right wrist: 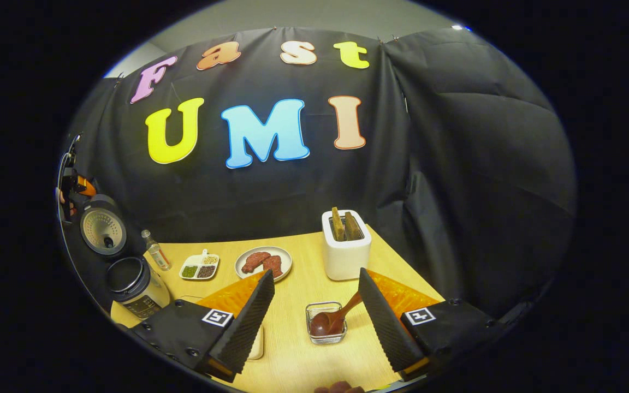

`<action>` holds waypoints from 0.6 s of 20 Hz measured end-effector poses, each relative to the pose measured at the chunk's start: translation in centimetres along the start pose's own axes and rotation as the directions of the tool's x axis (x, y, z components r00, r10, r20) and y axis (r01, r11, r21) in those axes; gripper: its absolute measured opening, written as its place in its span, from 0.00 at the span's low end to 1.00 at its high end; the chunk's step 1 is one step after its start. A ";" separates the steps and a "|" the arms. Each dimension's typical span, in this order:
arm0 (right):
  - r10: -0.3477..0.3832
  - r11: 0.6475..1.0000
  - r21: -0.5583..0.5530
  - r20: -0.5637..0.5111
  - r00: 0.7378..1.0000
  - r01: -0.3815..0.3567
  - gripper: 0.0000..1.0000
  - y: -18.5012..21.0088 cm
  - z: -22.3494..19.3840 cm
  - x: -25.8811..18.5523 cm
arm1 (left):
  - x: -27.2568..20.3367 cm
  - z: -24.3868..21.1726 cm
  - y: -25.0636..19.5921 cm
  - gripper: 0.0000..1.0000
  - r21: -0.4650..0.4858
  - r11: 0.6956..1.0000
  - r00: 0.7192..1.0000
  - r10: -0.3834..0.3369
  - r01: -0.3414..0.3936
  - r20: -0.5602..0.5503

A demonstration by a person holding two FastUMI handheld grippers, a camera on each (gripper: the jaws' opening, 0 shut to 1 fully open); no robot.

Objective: Close the left gripper, press the button to open the rice cooker; take a wooden spoon from the chopstick holder with the right hand, scoop a spoonful of rice and pour it into the rice cooker, then put the wooden spoon back into the chopstick holder.

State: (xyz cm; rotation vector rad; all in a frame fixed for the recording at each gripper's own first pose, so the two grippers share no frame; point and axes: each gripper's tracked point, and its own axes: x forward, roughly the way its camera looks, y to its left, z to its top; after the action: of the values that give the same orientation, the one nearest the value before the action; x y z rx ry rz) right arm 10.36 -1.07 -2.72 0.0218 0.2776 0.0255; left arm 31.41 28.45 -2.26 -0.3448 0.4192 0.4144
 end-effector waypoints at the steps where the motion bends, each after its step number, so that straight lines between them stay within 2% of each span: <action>1: 0.013 1.000 0.001 -0.004 1.000 -0.013 0.98 0.2 -0.3 0.2 | -0.6 -0.7 -0.4 0.96 -0.013 1.000 1.000 -0.003 0.003 -0.022; 5: 0.063 0.998 -0.008 -0.025 0.998 -0.063 0.98 0.8 -1.3 0.9 | -2.5 -4.6 -1.8 0.97 -0.030 0.999 0.994 -0.033 0.030 -0.104; 7: 0.089 0.996 -0.008 -0.035 0.995 -0.089 0.98 1.1 -1.8 1.3 | -3.0 -8.4 -2.8 0.95 -0.048 0.998 0.984 -0.051 0.044 -0.172; 12: 0.125 0.992 -0.016 -0.059 0.990 -0.127 0.98 0.9 -2.8 1.5 | -3.6 -15.1 -3.8 0.98 0.034 0.999 0.970 -0.012 0.020 -0.243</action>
State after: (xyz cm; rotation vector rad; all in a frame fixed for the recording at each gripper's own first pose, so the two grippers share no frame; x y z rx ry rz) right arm 11.05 -0.11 -5.78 0.0186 0.3340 0.1547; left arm 25.31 18.02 -12.69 -0.3650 0.6618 0.3493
